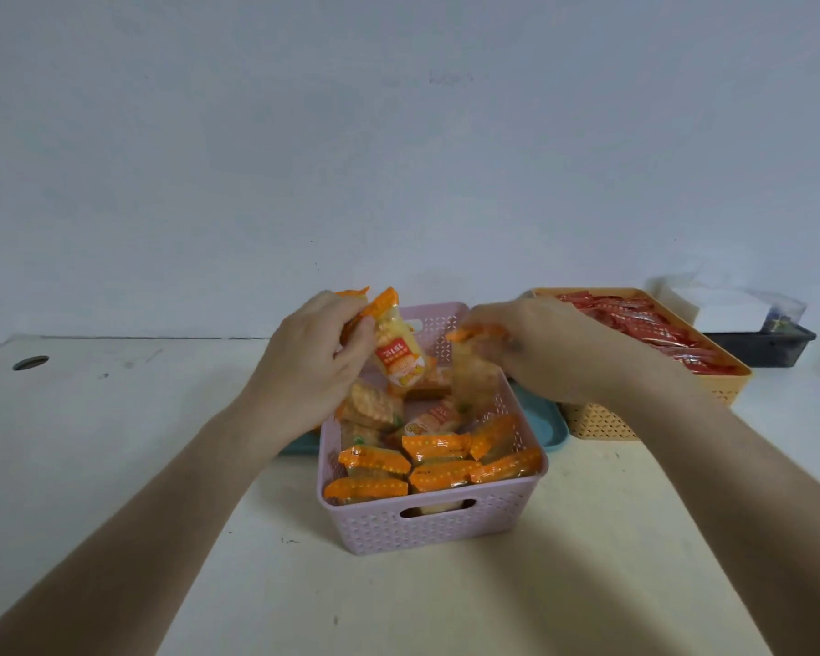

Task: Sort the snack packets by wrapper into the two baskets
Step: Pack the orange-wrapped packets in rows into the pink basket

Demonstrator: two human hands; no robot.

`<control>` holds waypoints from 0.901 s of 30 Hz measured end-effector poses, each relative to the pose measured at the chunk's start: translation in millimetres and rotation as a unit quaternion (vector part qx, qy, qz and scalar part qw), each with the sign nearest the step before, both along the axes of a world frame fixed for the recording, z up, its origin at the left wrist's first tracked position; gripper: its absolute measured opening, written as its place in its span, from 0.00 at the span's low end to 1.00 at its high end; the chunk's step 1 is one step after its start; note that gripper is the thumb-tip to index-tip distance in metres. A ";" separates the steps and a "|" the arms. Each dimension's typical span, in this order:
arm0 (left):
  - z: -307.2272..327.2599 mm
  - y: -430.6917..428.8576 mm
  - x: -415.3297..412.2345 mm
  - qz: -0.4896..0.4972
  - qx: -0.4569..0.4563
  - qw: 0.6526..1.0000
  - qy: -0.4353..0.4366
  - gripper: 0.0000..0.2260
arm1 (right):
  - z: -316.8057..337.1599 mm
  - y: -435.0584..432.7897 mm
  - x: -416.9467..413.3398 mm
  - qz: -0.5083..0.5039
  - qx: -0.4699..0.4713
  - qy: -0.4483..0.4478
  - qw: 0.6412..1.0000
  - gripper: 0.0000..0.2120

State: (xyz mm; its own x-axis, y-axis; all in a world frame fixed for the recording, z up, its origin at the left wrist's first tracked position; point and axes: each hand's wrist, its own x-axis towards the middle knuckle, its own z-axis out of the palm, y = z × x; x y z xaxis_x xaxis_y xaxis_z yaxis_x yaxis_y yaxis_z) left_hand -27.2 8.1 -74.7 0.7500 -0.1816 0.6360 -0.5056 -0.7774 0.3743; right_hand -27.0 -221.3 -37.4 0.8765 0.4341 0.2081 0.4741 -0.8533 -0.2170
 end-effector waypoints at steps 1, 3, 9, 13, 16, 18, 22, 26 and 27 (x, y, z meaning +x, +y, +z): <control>2.4 -2.9 -4.6 -0.027 0.006 0.999 0.018 0.11 | -0.7 -1.6 -4.2 0.010 -0.026 0.013 1.000 0.13; 4.8 -10.4 -11.9 -0.078 0.042 0.993 0.074 0.13 | -6.7 -2.0 -8.6 0.019 -0.069 0.024 0.997 0.12; -6.3 -27.0 -12.1 -0.104 0.169 0.955 0.220 0.10 | -34.6 2.0 -12.5 -0.016 -0.124 -0.022 0.992 0.10; -3.8 -32.7 -8.6 -0.140 0.150 0.941 0.269 0.06 | -52.8 3.1 -22.1 -0.029 -0.060 -0.064 0.996 0.16; -3.7 -32.8 -5.6 -0.149 0.167 0.926 0.305 0.06 | -60.2 0.6 -20.4 -0.035 -0.039 -0.076 0.996 0.20; -2.4 -32.1 -5.2 -0.154 0.173 0.917 0.325 0.07 | -60.7 2.0 -18.2 -0.040 -0.051 -0.081 0.995 0.19; 2.6 -33.4 -3.1 -0.160 0.167 0.903 0.363 0.12 | -57.3 8.2 -18.0 -0.045 -0.055 -0.056 0.996 0.14; 1.6 -36.7 3.2 -0.151 0.194 0.894 0.375 0.08 | -51.9 11.7 -22.2 -0.018 0.037 -0.057 0.998 0.24; 2.5 -36.2 5.0 -0.147 0.196 0.890 0.386 0.07 | -52.5 12.9 -23.1 -0.010 0.019 -0.055 0.998 0.26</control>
State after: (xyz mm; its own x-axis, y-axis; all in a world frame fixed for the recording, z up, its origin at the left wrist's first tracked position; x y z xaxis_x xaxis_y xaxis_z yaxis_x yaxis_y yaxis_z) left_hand -22.2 -28.1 -72.3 0.8198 -0.5356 -0.2029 -0.4177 -0.8015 0.4279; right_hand -50.1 -208.4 -89.8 0.8563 0.4063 0.3187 0.4791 -0.8554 -0.1968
